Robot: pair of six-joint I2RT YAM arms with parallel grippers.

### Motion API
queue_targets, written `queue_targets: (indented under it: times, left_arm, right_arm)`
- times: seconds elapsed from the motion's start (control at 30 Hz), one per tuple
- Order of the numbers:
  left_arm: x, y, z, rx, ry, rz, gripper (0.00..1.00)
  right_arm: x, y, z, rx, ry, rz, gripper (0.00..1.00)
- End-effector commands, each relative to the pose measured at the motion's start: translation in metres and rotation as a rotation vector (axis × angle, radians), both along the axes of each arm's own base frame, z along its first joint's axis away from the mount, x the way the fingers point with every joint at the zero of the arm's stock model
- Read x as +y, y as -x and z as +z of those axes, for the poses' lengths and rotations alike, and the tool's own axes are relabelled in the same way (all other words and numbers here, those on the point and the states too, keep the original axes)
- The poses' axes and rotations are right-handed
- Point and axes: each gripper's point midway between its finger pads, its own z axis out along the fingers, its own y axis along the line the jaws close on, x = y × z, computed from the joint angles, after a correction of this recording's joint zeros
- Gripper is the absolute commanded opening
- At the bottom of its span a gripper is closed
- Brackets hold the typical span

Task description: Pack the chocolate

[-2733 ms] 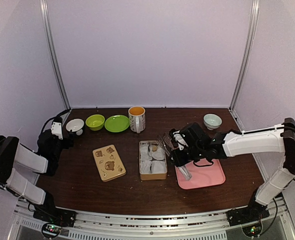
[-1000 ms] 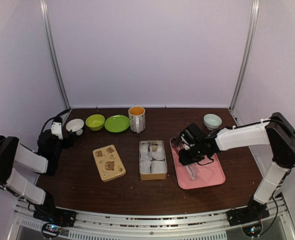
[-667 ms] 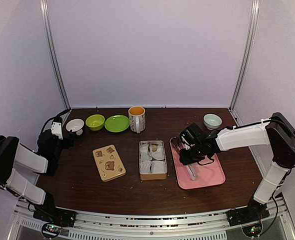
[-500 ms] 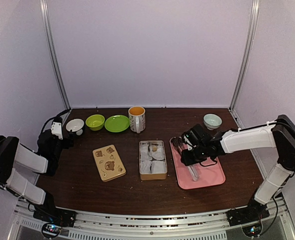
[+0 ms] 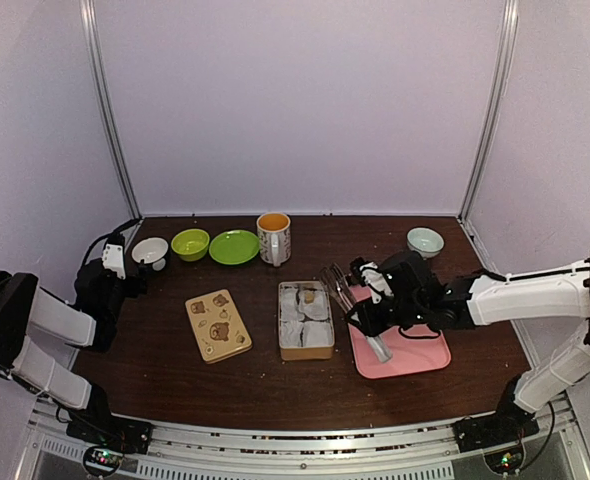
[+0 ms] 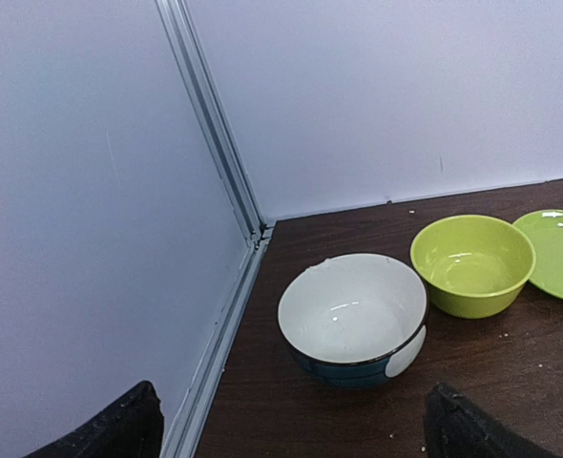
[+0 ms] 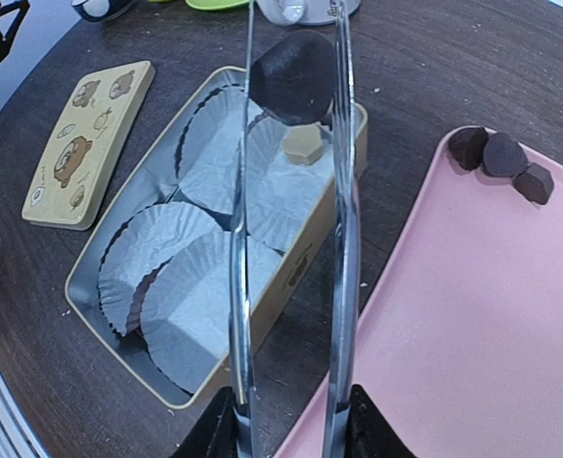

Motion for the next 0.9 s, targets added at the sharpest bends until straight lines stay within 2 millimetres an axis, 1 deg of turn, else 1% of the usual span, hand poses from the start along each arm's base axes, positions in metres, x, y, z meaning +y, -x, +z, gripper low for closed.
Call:
queue_targets:
  times: [0.0, 0.13, 0.23, 0.37, 0.47, 0.57, 0.77, 0.87]
  left_arm:
    - [0.001, -0.005, 0.016, -0.062, 0.008, -0.004, 0.98]
    - [0.001, -0.005, 0.016, -0.062, 0.008, -0.003, 0.98]
    - [0.001, -0.005, 0.016, -0.062, 0.008, -0.004, 0.98]
    - [0.001, -0.005, 0.017, -0.063, 0.008, -0.002, 0.98]
    - [0.001, -0.005, 0.016, -0.062, 0.008, -0.004, 0.98]
    - [0.001, -0.005, 0.016, -0.060, 0.007, -0.003, 0.98]
    - [0.001, -0.005, 0.017, -0.063, 0.008, -0.003, 0.98]
    - [0.001, -0.005, 0.016, -0.062, 0.008, -0.003, 0.98]
  right_arm:
    - [0.023, 0.001, 0.024, -0.072, -0.052, 0.072, 0.32]
    - [0.038, 0.003, 0.021, -0.055, -0.034, 0.112, 0.32]
    - [0.052, 0.007, 0.014, -0.026, -0.001, 0.161, 0.32]
    - [0.065, 0.010, 0.002, -0.010, 0.075, 0.193, 0.32]
    - [0.069, 0.011, -0.005, 0.004, 0.119, 0.200, 0.32]
    - [0.071, 0.010, -0.007, 0.007, 0.135, 0.200, 0.32]
    - [0.071, 0.009, -0.010, 0.010, 0.145, 0.194, 0.33]
    - [0.070, 0.008, -0.009, 0.005, 0.149, 0.189, 0.35]
